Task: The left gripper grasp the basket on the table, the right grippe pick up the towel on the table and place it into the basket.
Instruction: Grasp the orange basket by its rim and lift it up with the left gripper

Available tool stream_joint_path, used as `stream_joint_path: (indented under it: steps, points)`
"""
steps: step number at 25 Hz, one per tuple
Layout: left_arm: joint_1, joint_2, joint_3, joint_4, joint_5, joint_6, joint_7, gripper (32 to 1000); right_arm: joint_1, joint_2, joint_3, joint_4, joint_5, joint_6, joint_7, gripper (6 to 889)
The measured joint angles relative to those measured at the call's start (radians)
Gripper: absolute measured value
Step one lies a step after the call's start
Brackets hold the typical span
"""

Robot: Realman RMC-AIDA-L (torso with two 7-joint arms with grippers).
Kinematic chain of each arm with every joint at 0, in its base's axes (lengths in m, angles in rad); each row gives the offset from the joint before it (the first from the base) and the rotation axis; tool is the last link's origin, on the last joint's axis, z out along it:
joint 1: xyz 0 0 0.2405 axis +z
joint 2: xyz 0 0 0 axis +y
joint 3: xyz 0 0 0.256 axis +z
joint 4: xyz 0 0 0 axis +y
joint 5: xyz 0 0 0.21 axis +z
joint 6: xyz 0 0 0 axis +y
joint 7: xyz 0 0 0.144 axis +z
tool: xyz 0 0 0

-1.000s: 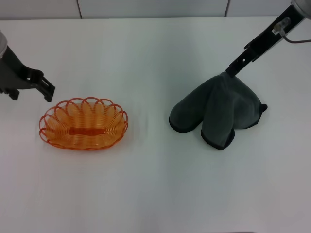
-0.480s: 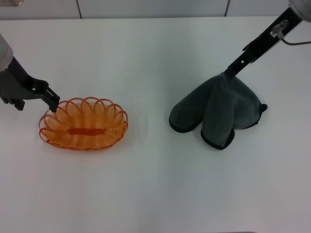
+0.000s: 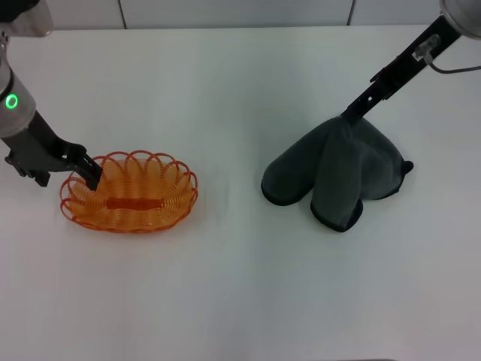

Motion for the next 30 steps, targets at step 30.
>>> stream_joint_path:
  steps: [30]
  points:
    - [-0.027,-0.0091,-0.002,-0.222,0.000,0.235,0.048,862,0.001,0.009,0.000,0.026,0.000,-0.027,-0.013,845]
